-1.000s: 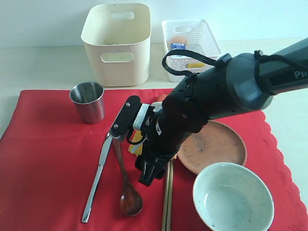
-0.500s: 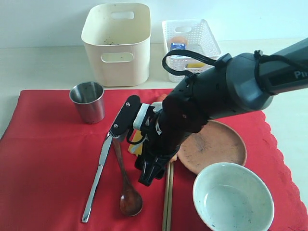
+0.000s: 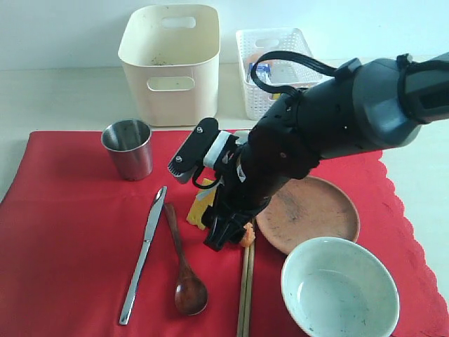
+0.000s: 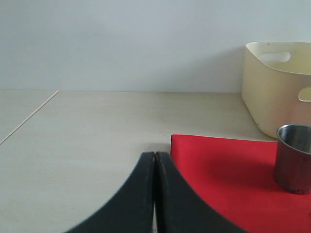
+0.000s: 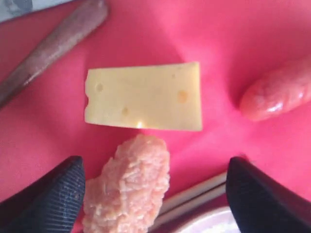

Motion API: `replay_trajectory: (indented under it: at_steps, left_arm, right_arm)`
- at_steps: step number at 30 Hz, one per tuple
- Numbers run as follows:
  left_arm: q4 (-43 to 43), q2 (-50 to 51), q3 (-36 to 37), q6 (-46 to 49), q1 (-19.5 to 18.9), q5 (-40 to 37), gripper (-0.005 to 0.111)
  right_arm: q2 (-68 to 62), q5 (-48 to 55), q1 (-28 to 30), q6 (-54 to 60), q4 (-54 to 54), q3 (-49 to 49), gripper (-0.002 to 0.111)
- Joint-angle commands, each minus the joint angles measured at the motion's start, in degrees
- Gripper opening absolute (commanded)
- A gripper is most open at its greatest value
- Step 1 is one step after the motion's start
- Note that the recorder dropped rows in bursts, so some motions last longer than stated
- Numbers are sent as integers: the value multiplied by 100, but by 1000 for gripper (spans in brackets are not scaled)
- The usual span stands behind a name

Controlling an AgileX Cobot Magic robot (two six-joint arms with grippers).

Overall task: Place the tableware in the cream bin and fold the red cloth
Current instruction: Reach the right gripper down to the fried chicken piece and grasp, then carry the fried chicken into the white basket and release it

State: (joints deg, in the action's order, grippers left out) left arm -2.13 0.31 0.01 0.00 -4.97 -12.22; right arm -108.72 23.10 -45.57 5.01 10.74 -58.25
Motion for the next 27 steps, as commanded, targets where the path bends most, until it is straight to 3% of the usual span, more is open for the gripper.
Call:
replay_trajectory:
  at_steps: [1,6,14,19,27]
  left_arm:
    - [44,-31,-1,0,-8,17,0]
    - [44,-31,-1,0,-8,17,0]
    - [44,-31,-1,0,-8,17,0]
    - [44,-31,-1,0,-8,17,0]
    - [44,-31,-1,0,-8,17,0]
  right_arm:
    - [-162,129,29,-59,29,6,76]
    - [-184,139,29,-59,-19,6,69]
    - [-184,139,29,-59,-75,6,21]
    - [-98,152,29,-116,-211,6,0]
    - [512,217,29,-418,-211,6,0]
